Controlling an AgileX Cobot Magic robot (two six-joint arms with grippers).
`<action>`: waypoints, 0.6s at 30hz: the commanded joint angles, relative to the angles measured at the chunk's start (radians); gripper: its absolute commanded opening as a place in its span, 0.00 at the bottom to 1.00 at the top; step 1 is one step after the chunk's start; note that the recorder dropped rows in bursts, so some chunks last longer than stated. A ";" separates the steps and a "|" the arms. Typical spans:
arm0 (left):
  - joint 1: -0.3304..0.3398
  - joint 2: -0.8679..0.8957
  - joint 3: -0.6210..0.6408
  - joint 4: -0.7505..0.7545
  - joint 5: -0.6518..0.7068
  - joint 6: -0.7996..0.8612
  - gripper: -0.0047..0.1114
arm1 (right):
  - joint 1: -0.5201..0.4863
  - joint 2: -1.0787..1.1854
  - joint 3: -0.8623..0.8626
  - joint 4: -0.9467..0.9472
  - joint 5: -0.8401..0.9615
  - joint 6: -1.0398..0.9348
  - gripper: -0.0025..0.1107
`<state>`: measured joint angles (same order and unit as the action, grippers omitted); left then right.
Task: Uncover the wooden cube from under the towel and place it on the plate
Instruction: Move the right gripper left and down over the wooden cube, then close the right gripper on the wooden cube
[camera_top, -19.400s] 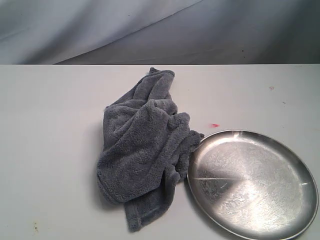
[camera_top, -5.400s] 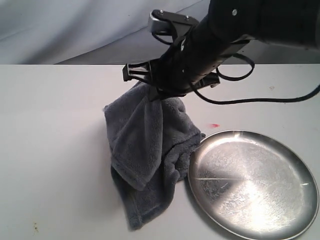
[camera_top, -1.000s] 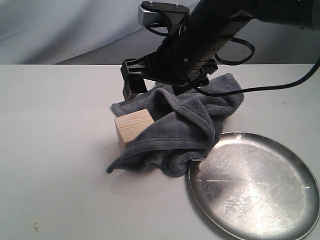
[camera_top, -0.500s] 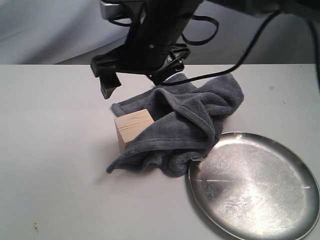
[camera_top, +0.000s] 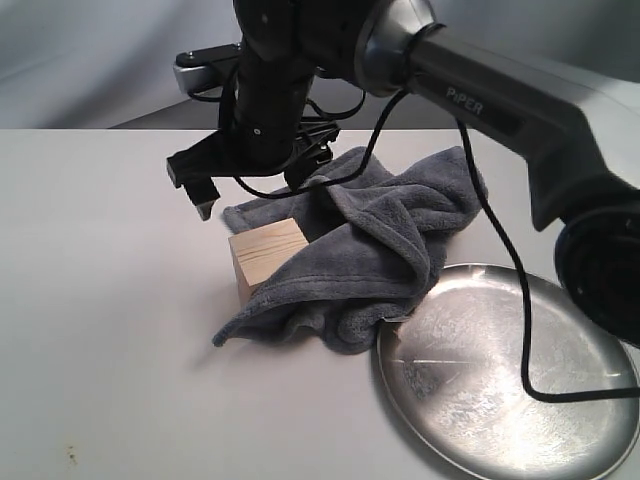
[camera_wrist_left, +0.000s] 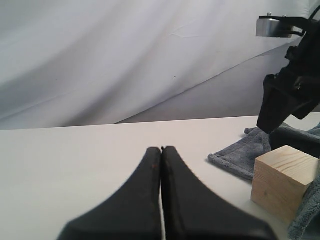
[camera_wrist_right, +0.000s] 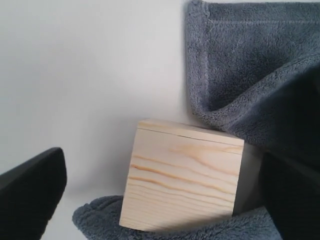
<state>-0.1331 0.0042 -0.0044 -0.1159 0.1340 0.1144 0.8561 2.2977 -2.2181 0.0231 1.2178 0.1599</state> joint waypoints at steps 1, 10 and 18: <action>-0.005 -0.004 0.004 -0.002 -0.002 -0.003 0.04 | 0.001 0.017 -0.011 -0.023 0.003 0.006 0.86; -0.005 -0.004 0.004 -0.002 -0.002 -0.003 0.04 | 0.001 0.062 -0.011 -0.048 0.003 0.006 0.86; -0.005 -0.004 0.004 -0.002 -0.002 -0.003 0.04 | 0.001 0.084 -0.011 -0.075 0.003 0.006 0.86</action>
<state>-0.1331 0.0042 -0.0044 -0.1159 0.1340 0.1144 0.8561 2.3842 -2.2181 -0.0279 1.2193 0.1624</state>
